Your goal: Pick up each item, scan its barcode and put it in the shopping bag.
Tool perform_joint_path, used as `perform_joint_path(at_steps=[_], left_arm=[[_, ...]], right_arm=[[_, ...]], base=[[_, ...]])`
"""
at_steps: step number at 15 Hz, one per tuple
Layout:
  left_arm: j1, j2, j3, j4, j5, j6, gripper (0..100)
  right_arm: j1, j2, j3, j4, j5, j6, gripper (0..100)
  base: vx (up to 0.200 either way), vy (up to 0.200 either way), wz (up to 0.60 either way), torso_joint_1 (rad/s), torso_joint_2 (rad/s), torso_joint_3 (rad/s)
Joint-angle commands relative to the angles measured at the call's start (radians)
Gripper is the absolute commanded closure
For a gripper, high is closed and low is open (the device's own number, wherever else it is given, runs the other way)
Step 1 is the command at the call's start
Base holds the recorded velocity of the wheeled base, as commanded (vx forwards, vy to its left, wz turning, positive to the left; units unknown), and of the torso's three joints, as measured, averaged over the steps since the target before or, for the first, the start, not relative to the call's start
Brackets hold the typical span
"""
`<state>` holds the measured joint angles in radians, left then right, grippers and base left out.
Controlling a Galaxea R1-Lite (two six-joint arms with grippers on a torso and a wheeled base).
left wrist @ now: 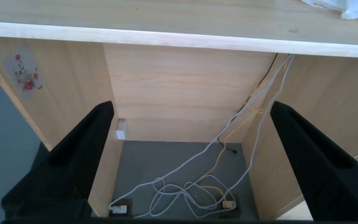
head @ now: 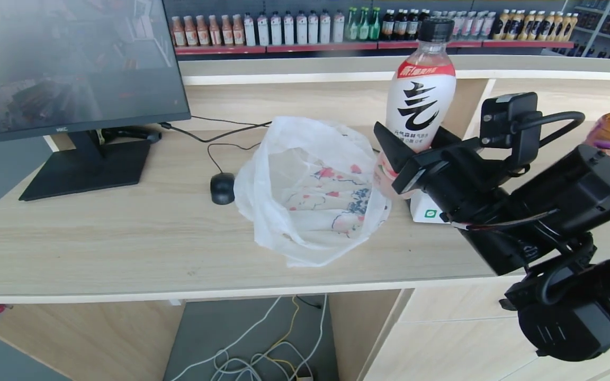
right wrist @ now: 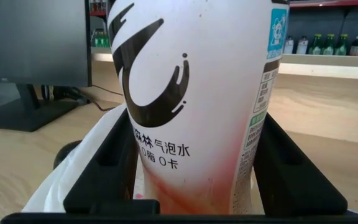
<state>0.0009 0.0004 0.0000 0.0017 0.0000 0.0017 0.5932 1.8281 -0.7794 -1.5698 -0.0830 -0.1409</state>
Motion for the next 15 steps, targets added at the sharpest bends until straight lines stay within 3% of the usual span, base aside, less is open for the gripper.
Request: perform_joint_path(at_steps=[1, 4, 11, 15], left_arm=[[-0.001, 0.001, 0.0, 0.0, 0.0, 0.0, 0], [-0.001, 0.0, 0.0, 0.0, 0.0, 0.004, 0], [-0.001, 0.0, 0.0, 0.0, 0.0, 0.003, 0], [-0.001, 0.0, 0.0, 0.0, 0.0, 0.003, 0]], right_arm=[[0.0, 0.003, -0.001, -0.001, 0.0, 0.001, 100], [0.002, -0.006, 0.008, -0.001, 0.0, 0.001, 100], [-0.007, -0.032, 0.005, 0.001, 0.003, -0.009, 100], [-0.027, -0.018, -0.106, 0.18, 0.008, -0.008, 100]], base=[[0.0, 0.2, 0.0, 0.002, 0.0, 0.002], [0.0, 0.2, 0.0, 0.001, 0.0, 0.001], [0.0, 0.0, 0.0, 0.0, 0.0, 0.0], [0.0, 0.0, 0.0, 0.0, 0.0, 0.0]])
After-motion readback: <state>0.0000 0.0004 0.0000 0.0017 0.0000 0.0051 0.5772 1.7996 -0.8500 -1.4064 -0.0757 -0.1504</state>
